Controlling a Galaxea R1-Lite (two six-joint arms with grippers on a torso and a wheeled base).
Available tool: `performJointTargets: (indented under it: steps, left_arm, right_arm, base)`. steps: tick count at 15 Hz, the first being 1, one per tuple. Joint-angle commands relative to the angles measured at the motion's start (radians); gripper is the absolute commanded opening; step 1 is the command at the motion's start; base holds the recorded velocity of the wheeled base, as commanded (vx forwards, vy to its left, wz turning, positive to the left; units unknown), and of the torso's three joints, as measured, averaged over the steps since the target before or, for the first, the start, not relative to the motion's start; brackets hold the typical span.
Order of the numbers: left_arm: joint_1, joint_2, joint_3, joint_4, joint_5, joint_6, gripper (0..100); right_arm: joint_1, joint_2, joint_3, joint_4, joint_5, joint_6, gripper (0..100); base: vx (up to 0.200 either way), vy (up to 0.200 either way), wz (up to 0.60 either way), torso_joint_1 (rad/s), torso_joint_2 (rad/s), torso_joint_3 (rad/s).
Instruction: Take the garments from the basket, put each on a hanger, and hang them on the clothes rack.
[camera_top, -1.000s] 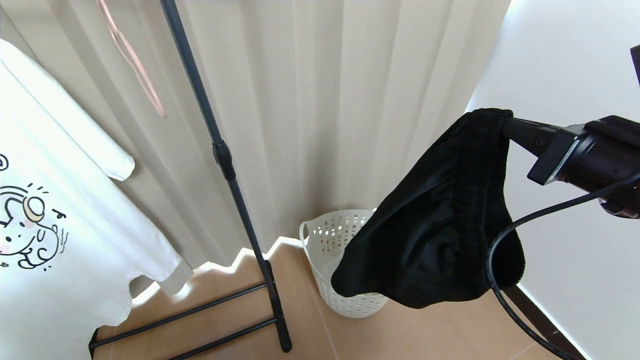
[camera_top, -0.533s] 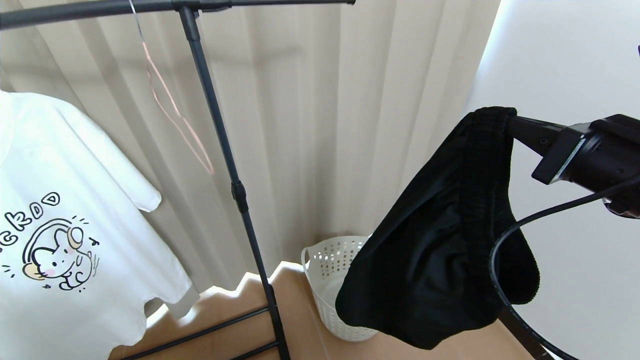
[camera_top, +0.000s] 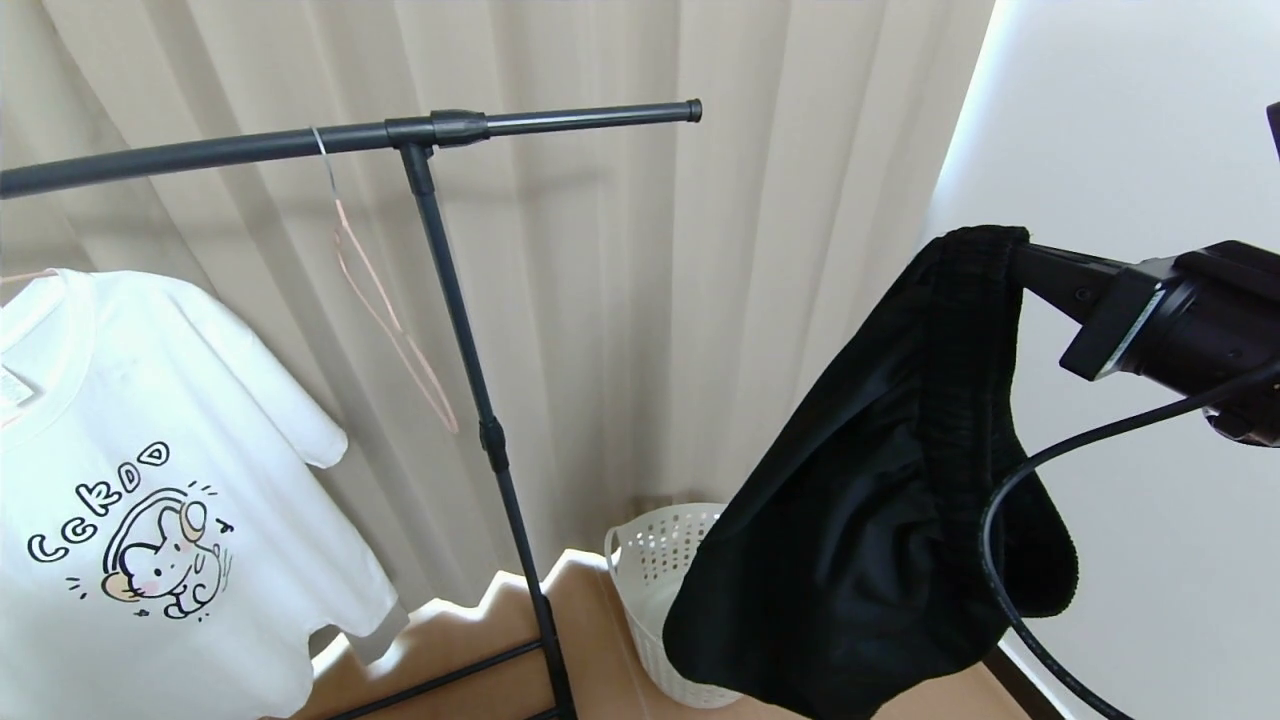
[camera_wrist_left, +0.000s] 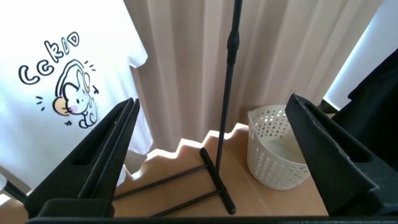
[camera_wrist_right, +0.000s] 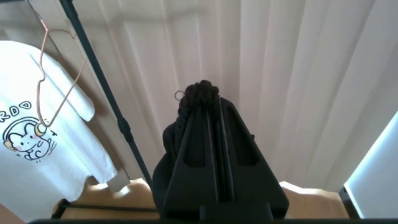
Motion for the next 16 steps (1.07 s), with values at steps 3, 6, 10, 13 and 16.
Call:
performJointTargets:
  steps: [3,6,10,13,16]
  left_arm:
    - [0.000,0.001,0.000,0.000,0.000,0.000,100]
    - [0.000,0.001,0.000,0.000,-0.001,0.000,100]
    - [0.000,0.001,0.000,-0.002,0.000,0.000,100]
    - [0.000,0.001,0.000,-0.002,0.000,0.000,100]
    - [0.000,0.001,0.000,-0.003,0.000,0.000,100]
  right_arm:
    - [0.000,0.001,0.006,-0.001,0.000,0.000,0]
    - [0.000,0.000,0.008,-0.001,-0.001,0.000,0]
    - [0.000,0.003,0.008,-0.001,0.000,0.000,0]
    - [0.000,0.001,0.013,-0.001,-0.001,-0.002,0]
    - [0.000,-0.008,0.034,-0.003,-0.003,-0.006,0]
  base:
    - [0.000,0.000,0.00,0.258,-0.59,-0.329]
    - [0.000,0.000,0.00,0.240,-0.54,-0.299]
    - [0.000,0.000,0.00,0.181,-0.39,-0.168]
    - [0.000,0.000,0.00,0.168,-0.36,-0.162]
    - [0.000,0.000,0.00,0.168,-0.35,-0.185]
